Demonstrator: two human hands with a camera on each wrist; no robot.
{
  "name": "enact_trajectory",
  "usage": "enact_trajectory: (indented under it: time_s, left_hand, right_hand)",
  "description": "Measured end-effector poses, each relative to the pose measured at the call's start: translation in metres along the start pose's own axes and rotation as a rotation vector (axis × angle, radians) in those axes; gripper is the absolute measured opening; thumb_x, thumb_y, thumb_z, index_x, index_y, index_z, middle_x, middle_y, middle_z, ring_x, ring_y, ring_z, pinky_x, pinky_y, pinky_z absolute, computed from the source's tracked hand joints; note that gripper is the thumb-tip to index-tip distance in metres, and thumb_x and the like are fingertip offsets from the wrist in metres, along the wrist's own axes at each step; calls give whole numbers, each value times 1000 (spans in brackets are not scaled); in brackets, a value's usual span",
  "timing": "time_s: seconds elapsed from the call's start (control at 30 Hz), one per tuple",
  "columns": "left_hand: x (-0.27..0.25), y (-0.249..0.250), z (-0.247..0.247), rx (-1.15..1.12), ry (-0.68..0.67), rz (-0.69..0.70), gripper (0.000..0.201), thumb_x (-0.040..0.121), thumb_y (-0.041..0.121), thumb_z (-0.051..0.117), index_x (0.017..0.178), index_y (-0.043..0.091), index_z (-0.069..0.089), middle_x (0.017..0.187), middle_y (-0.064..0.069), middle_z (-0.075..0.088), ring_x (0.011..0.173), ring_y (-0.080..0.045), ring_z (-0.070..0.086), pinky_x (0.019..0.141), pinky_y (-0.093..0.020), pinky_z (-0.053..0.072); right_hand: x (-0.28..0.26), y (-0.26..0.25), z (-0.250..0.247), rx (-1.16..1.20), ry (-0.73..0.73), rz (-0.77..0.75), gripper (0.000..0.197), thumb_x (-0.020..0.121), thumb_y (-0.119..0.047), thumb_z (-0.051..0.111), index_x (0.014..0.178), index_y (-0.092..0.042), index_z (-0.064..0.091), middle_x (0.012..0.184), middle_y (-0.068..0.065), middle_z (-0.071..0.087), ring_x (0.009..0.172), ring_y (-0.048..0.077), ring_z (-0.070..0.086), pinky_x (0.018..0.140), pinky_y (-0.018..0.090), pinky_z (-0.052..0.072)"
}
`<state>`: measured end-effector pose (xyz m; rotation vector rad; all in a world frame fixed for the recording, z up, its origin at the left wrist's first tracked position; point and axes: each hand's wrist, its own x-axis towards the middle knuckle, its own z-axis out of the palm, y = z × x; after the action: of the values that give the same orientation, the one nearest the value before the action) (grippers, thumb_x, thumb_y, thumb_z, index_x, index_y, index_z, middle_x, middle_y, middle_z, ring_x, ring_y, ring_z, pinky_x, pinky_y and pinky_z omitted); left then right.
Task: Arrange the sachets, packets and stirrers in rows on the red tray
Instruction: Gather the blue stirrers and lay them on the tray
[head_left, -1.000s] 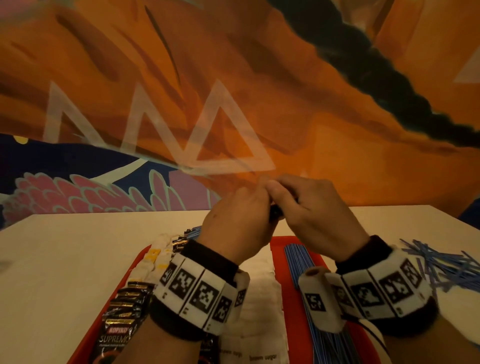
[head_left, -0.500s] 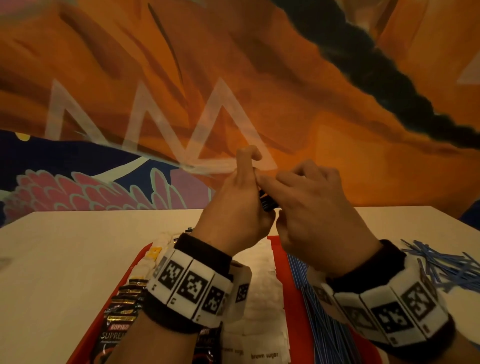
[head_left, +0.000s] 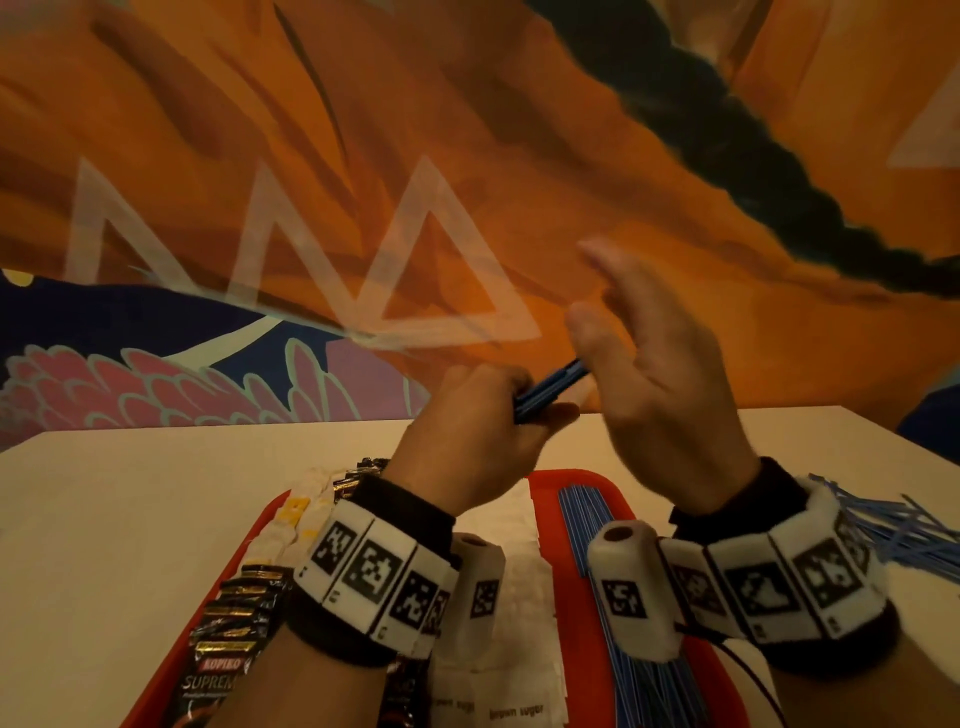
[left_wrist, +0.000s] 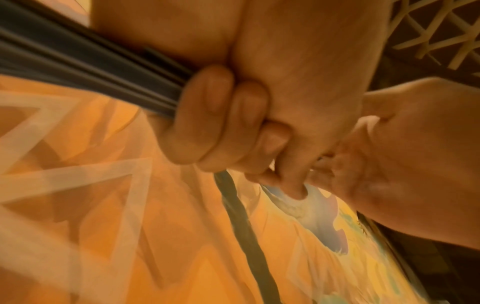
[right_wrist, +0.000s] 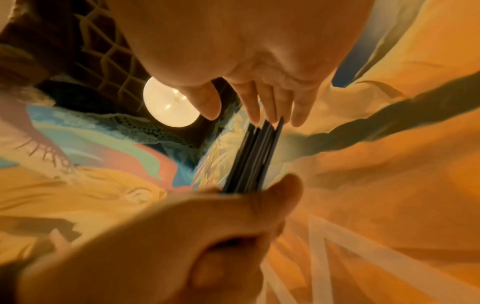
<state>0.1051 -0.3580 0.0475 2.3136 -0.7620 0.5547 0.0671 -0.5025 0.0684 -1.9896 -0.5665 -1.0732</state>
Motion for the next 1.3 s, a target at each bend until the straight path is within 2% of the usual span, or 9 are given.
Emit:
enact_trajectory:
  time_s: [0.17,0.33,0.5,0.67,0.8,0.93,1.07,1.2,1.3]
  left_hand:
    - [3,3,4,92,-16,65,13,92,17,59,84,28,56,78,12,58,67,-5,55,58,-16,35]
    - [1,7,3,-105,69,150,19,93,33,54,75,30,57,65,5,58,59,-10,50,54,-32,37]
    - [-1,12,4,-113,83,185,9,93,19,59,85,19,63,70,7,57,61,-7,50,56,-24,35]
    - [-1,14,5,-104,128,195,31,89,7,60,77,34,48,67,20,50,60,-1,52,57,-9,39]
    - [-1,15,7,-164,144,199,24,92,13,59,80,32,52,69,18,53,64,-1,56,59,-13,41]
    - [-3,12,-1,-700,176,100,42,92,53,51,67,19,50,50,8,40,43,-11,36,42,-23,32]
    - [-4,6,-18,-1365,239,-61,73,88,78,18,58,15,37,43,4,27,33,-12,21,39,-19,16]
    - [-2,2,-27,-1594,375,-148,69,95,71,25,55,14,27,41,0,19,32,-15,15,40,-17,15]
    - [-1,1,-27,-1610,384,-150,61,94,58,29,52,14,27,41,1,18,31,-14,14,39,-15,15]
  right_hand:
    - [-8,-3,12,-119,-133,-118,48,97,-40,40,139,-20,54,139,-3,57,131,6,45,107,22,37]
    - [0,0,0,-106,64,-98,46,98,-31,45,142,-17,49,154,2,40,145,11,31,114,17,25]
    - [0,1,-1,-49,-44,-66,44,101,-30,37,140,-16,52,134,-3,59,117,1,52,95,7,38]
    - [-1,1,1,19,-153,-92,39,102,-29,38,126,-16,65,117,-6,68,110,-1,58,91,12,47]
    - [-1,0,-1,77,-205,-107,42,102,-42,36,141,-30,47,127,-24,56,116,-12,50,93,7,41]
    - [0,5,7,436,-174,118,40,96,-54,32,136,-47,37,130,-32,47,123,-11,47,99,18,46]
    - [-7,14,23,447,-515,323,54,87,-62,43,137,-42,42,137,-16,52,120,1,54,103,45,48]
    - [-17,7,33,476,-881,433,46,94,-37,61,137,-30,45,119,-10,61,100,7,64,78,28,56]
    - [-22,1,44,439,-865,507,29,97,-18,59,125,-14,51,87,-3,57,74,7,57,55,17,46]
